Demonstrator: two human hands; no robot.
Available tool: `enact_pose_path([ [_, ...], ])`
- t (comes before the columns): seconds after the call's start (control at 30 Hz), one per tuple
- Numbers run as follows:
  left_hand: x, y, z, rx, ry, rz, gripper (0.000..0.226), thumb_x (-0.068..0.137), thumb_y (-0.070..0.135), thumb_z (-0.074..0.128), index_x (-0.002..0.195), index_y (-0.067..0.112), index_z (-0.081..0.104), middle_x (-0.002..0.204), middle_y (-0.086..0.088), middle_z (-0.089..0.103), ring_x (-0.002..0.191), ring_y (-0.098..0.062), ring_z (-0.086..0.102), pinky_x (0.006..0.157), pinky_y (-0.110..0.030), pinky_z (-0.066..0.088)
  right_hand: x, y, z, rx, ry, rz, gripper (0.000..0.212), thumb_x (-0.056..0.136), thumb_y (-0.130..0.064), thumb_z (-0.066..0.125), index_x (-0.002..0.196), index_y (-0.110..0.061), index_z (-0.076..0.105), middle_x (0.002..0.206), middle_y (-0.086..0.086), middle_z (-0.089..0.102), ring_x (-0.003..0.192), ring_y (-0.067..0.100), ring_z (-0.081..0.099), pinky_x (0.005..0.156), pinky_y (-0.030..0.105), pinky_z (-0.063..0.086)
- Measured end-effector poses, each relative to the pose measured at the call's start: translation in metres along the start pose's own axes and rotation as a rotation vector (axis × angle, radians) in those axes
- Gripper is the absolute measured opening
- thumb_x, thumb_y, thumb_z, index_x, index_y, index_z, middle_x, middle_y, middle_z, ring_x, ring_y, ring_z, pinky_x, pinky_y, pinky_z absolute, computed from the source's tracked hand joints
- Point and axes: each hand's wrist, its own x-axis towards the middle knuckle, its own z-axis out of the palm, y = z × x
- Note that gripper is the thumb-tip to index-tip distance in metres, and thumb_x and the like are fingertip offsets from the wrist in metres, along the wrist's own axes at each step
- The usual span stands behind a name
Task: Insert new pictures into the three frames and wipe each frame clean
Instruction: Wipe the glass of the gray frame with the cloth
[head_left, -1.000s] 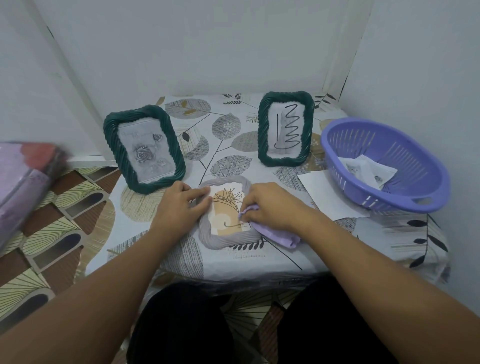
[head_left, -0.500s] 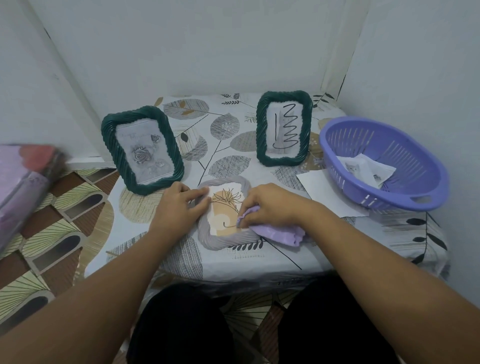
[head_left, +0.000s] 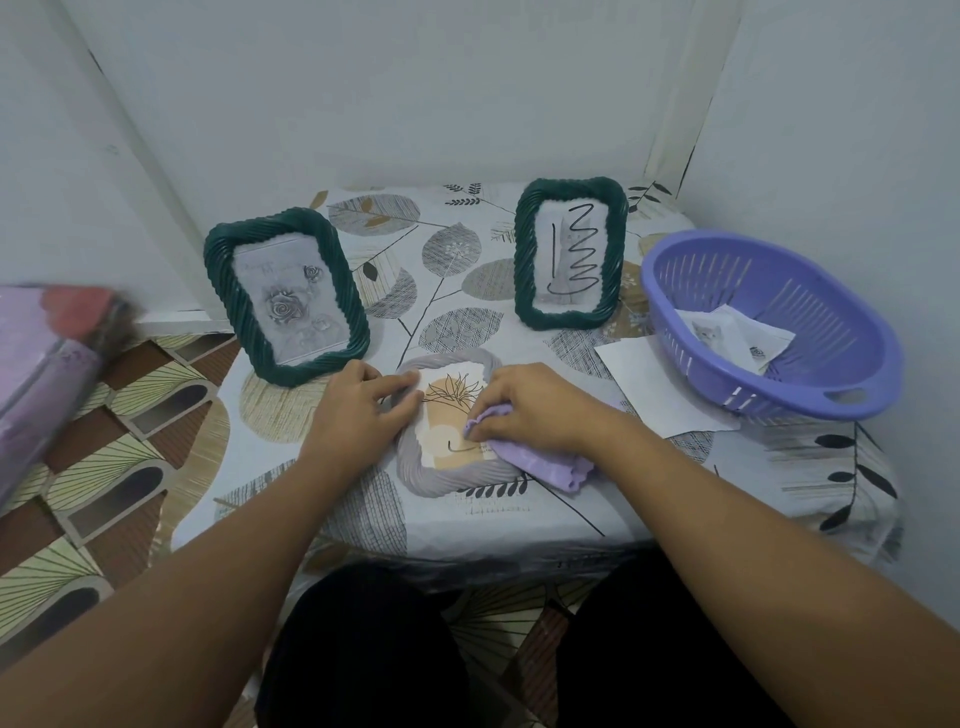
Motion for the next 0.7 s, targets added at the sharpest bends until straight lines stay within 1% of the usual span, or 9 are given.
enact_pose_path([
  [0.07,-0.0004,-0.0001,-0.0001,-0.004,-0.004,0.002,0.032,0.09,0.047,0.072,0.119,0.037,0.075,0.096,0.004,0.05,0.095,-0.017,0.05,0.086,-0.032,0.042,-0.0027,0.002,-0.0016,0.017,-0.045,0.0,0.013,0.083,-0.037,0.083,0.095,-0.032,0.082,0.091,-0.012,0.067,0.088,-0.003,0.058,0.077,0.018,0.046],
  [0.13,-0.0003,0.0001,-0.0002,0.004,-0.007,0.006,0.032,0.09,0.047,0.071,0.12,0.037,0.075,0.096,0.004,0.05,0.096,-0.017,0.05,0.087,-0.034,0.043,-0.0046,0.0042,-0.0054,0.001,-0.106,-0.002,0.013,0.083,-0.038,0.082,0.095,-0.033,0.082,0.086,-0.016,0.065,0.084,-0.008,0.056,0.068,0.011,0.039],
  [0.2,-0.0001,0.0,-0.0002,0.009,-0.007,0.001,0.032,0.09,0.047,0.072,0.12,0.038,0.075,0.096,0.004,0.05,0.096,-0.017,0.05,0.088,-0.035,0.043,-0.0028,0.0047,-0.006,-0.003,-0.102,-0.001,0.015,0.083,-0.039,0.082,0.096,-0.033,0.082,0.087,-0.016,0.065,0.084,-0.008,0.056,0.069,0.012,0.039],
  [0.3,0.0,-0.0006,0.0005,0.005,0.006,0.004,0.031,0.089,0.047,0.073,0.118,0.038,0.075,0.096,0.004,0.05,0.095,-0.018,0.051,0.087,-0.036,0.045,0.002,0.0027,-0.0023,-0.002,-0.041,0.003,0.015,0.083,-0.04,0.082,0.096,-0.033,0.082,0.094,-0.014,0.066,0.091,-0.001,0.058,0.083,0.024,0.047],
  [0.37,0.0002,-0.001,0.001,0.005,0.005,0.002,0.031,0.088,0.048,0.073,0.118,0.039,0.075,0.095,0.005,0.05,0.095,-0.018,0.051,0.087,-0.036,0.045,0.0015,0.0022,-0.0025,0.0,-0.054,0.007,0.014,0.082,-0.04,0.082,0.094,-0.034,0.082,0.095,-0.014,0.066,0.092,0.001,0.059,0.086,0.029,0.049],
  [0.47,0.0003,-0.001,0.0008,0.01,-0.002,0.004,0.03,0.089,0.047,0.072,0.118,0.039,0.075,0.096,0.005,0.05,0.096,-0.018,0.051,0.086,-0.035,0.044,-0.0007,0.0032,-0.0076,0.031,-0.14,0.022,0.011,0.081,-0.038,0.084,0.092,-0.036,0.082,0.089,-0.016,0.067,0.085,-0.005,0.059,0.078,0.023,0.047],
  [0.53,0.0003,-0.0013,0.0008,0.014,0.003,0.009,0.031,0.089,0.047,0.072,0.118,0.038,0.075,0.096,0.004,0.05,0.095,-0.019,0.051,0.087,-0.036,0.044,0.0002,0.0035,-0.0075,0.03,-0.13,0.016,0.012,0.082,-0.038,0.083,0.094,-0.036,0.082,0.088,-0.016,0.067,0.084,-0.006,0.058,0.074,0.02,0.044],
  [0.63,0.0001,-0.0011,0.0012,0.023,0.002,0.012,0.031,0.089,0.046,0.073,0.119,0.038,0.075,0.097,0.003,0.051,0.096,-0.02,0.052,0.086,-0.036,0.044,0.0027,0.0023,-0.0027,0.022,-0.04,0.002,0.014,0.083,-0.039,0.082,0.096,-0.034,0.082,0.094,-0.016,0.067,0.091,-0.006,0.057,0.079,0.02,0.044],
  [0.7,0.0005,-0.0009,0.0012,0.019,0.001,0.01,0.031,0.089,0.047,0.072,0.118,0.038,0.075,0.097,0.003,0.051,0.096,-0.02,0.052,0.087,-0.036,0.044,0.0013,0.0022,-0.0018,0.034,-0.042,0.0,0.014,0.083,-0.038,0.083,0.096,-0.034,0.082,0.095,-0.015,0.068,0.09,-0.005,0.058,0.081,0.022,0.046],
])
